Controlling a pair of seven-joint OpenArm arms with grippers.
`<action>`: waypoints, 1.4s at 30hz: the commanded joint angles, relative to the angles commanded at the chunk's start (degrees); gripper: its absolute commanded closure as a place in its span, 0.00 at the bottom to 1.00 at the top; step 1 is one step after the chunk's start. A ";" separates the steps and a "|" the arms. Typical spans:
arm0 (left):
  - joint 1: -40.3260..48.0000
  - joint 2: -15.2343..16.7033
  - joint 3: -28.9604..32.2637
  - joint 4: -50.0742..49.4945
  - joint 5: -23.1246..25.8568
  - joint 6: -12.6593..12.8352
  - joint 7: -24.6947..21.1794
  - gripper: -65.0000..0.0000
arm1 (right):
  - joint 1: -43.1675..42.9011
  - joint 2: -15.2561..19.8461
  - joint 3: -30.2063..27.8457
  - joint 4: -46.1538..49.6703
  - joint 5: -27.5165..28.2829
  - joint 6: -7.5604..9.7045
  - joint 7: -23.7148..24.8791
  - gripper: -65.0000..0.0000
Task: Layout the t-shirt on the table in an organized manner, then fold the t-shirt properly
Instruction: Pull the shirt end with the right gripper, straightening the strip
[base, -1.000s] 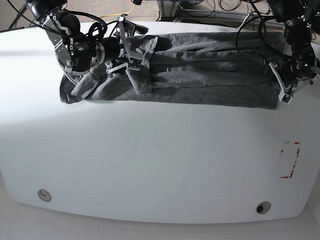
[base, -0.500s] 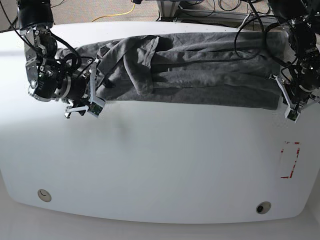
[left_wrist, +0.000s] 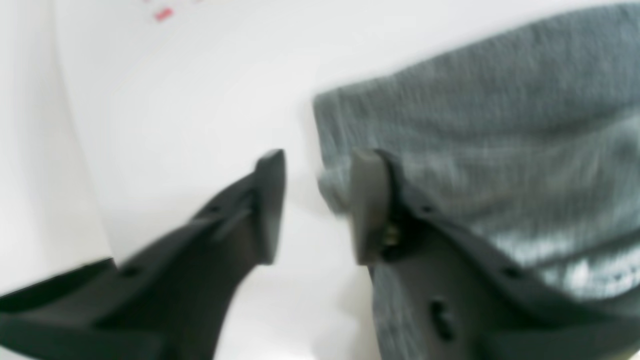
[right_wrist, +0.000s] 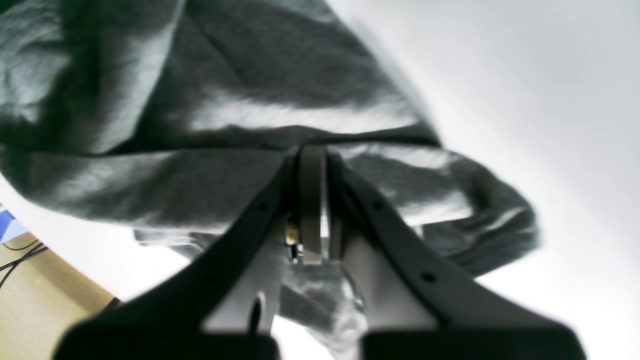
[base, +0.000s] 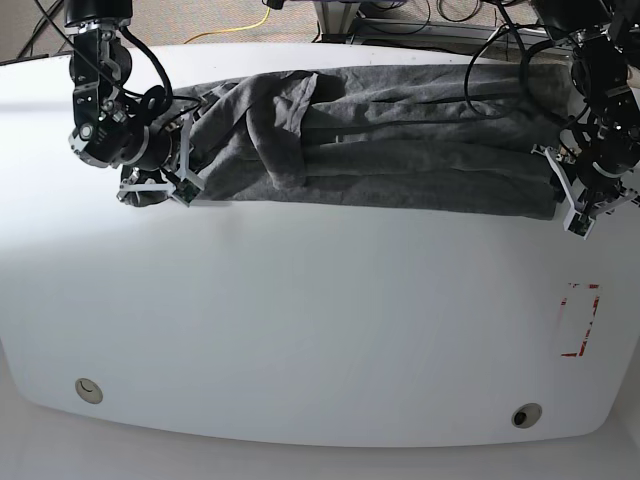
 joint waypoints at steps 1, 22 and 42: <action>-0.09 0.35 -0.79 -0.09 0.00 0.00 0.00 0.58 | -0.70 -0.18 -0.09 0.00 -0.53 0.00 0.88 0.97; -8.09 0.88 -2.02 -18.73 -0.18 0.00 -0.09 0.43 | -2.99 -3.43 -2.11 -0.09 -2.55 0.00 2.90 0.97; -8.97 0.88 2.55 -21.54 -0.09 0.00 -0.09 0.94 | -2.46 -3.60 -1.76 0.09 -2.55 0.00 2.90 0.97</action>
